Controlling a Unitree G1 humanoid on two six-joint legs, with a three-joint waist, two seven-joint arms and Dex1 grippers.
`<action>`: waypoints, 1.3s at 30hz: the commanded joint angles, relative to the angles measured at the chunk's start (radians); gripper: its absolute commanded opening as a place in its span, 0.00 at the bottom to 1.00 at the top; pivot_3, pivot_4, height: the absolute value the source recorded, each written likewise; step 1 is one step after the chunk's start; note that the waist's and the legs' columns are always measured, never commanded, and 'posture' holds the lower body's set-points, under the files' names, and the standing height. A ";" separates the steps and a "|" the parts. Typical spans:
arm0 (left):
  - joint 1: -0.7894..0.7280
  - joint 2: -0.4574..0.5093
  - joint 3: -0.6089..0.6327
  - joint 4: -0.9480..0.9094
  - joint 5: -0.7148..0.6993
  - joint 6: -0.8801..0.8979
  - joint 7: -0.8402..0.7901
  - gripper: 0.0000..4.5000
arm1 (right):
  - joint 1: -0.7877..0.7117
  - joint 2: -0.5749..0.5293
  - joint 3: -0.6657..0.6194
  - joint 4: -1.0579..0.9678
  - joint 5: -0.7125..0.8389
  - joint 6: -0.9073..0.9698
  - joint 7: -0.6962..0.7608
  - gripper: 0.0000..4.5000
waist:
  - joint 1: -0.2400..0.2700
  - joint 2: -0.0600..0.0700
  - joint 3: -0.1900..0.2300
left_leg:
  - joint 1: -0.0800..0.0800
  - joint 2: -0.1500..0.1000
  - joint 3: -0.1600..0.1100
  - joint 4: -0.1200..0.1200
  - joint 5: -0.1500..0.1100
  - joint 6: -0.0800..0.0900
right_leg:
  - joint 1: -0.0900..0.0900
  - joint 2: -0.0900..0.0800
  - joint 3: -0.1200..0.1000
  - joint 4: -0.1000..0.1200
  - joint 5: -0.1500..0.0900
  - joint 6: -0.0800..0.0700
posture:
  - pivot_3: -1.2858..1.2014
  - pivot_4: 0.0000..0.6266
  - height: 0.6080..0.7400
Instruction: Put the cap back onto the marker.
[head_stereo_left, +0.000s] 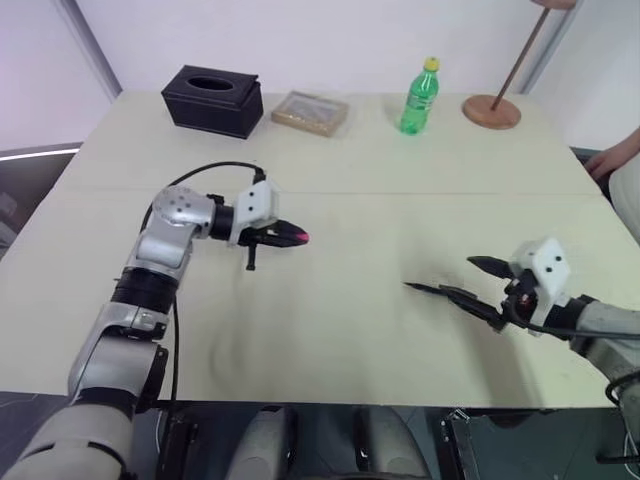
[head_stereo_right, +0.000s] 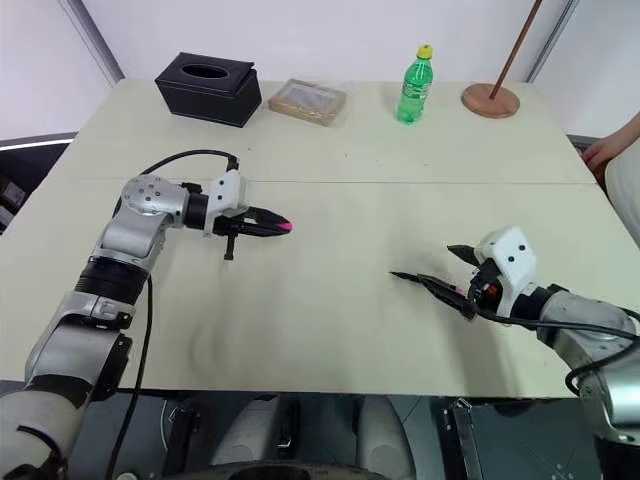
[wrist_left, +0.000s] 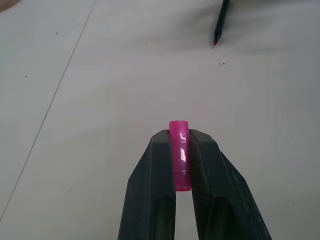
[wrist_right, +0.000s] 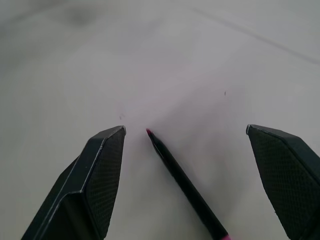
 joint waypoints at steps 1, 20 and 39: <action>0.012 0.024 0.026 -0.061 -0.028 0.015 0.010 0.00 | -0.036 -0.022 0.045 0.061 -0.051 -0.084 0.047 0.88 | 0.000 0.000 0.000 | 0.000 0.000 0.000 0.000 0.000 0.000 | 0.000 0.000 0.000 0.000 0.000 0.000 | 0.52 0.24 1.00; 0.138 0.141 0.055 -0.323 -0.118 0.167 0.039 0.00 | -0.129 -0.021 0.189 0.370 -0.178 -0.280 0.182 0.88 | -0.015 0.000 0.000 | 0.000 0.000 0.000 0.000 0.000 0.000 | -0.001 -0.001 0.000 0.000 0.000 0.000 | 0.52 0.24 1.00; 0.161 0.133 0.048 -0.371 -0.127 0.195 0.093 0.00 | -0.131 -0.022 0.207 0.428 -0.198 -0.309 0.204 0.01 | -0.014 0.000 0.000 | 0.001 0.000 0.000 0.000 0.000 0.000 | 0.001 -0.001 0.000 0.000 0.000 0.000 | 0.52 0.24 1.00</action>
